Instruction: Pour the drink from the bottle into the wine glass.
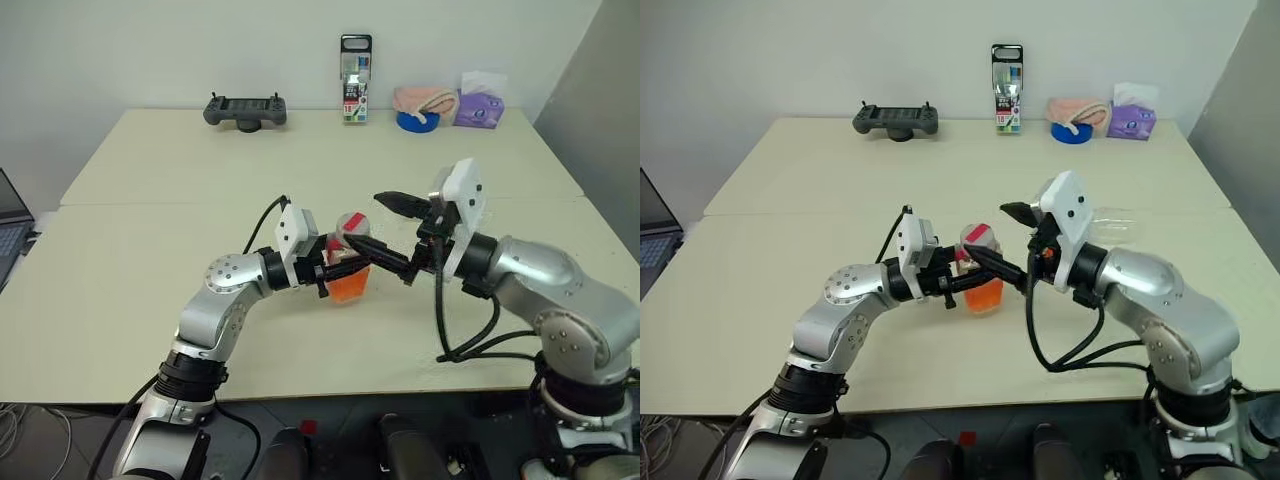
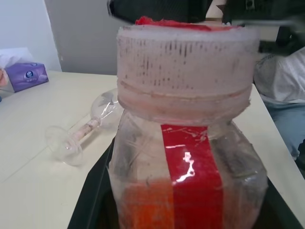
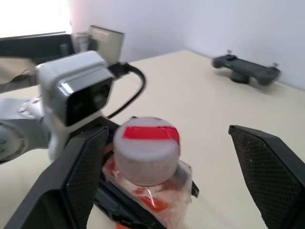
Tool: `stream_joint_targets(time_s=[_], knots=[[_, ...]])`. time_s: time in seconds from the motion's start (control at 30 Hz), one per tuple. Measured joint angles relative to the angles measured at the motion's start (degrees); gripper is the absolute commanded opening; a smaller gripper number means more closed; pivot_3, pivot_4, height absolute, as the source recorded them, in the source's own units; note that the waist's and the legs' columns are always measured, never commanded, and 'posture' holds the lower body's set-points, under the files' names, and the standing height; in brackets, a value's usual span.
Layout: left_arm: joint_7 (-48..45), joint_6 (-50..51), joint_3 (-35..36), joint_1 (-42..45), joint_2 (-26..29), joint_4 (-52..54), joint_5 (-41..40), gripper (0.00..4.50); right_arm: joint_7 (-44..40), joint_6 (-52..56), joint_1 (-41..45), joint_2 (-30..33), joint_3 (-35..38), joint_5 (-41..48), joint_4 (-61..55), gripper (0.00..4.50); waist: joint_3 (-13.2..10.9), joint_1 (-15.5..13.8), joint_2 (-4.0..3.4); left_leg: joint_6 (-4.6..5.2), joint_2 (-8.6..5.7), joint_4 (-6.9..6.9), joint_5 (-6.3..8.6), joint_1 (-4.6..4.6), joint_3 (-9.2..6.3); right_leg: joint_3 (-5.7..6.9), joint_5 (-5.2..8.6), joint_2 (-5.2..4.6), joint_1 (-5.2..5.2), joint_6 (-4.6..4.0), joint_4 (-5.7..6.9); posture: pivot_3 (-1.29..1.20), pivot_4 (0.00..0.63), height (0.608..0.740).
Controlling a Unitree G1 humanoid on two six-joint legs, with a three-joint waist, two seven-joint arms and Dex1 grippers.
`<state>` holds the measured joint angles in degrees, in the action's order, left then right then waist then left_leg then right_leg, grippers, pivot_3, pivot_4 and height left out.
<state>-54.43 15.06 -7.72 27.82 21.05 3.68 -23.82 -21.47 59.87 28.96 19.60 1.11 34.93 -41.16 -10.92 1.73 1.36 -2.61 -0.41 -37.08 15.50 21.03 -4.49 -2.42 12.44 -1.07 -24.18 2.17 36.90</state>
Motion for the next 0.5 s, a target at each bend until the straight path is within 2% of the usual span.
stream_joint_targets(time_s=[0.07,0.23,0.5], knots=[[-0.09,-0.38,-0.04,0.2,-0.22,-0.73,0.16,1.68,4.99,2.26,-0.79,-3.7,-0.25,0.02,-2.13,4.31,0.0,0.14,-0.01,0.0,0.0,0.01,0.0,0.0,0.01,-0.03,0.0,0.0,-0.04,0.0,0.02,0.0,0.15,0.74],[-0.18,-0.87,-0.08,1.29,-0.49,-1.36,0.63,1.67,14.27,7.0,-0.12,-7.67,-2.53,-2.13,-4.96,4.31,0.0,0.15,-0.01,0.0,0.01,0.02,0.0,-0.02,0.0,0.0,0.0,0.01,-0.02,0.0,0.02,0.0,0.15,0.74],[-0.04,-1.79,0.64,1.31,-0.33,-1.67,1.37,1.67,21.75,11.24,1.53,-11.96,-5.07,-4.5,-7.08,4.31,0.0,0.16,-0.01,0.01,0.02,0.04,0.0,-0.01,-0.02,0.02,0.01,0.02,-0.02,-0.01,-0.01,0.0,0.15,0.74]])
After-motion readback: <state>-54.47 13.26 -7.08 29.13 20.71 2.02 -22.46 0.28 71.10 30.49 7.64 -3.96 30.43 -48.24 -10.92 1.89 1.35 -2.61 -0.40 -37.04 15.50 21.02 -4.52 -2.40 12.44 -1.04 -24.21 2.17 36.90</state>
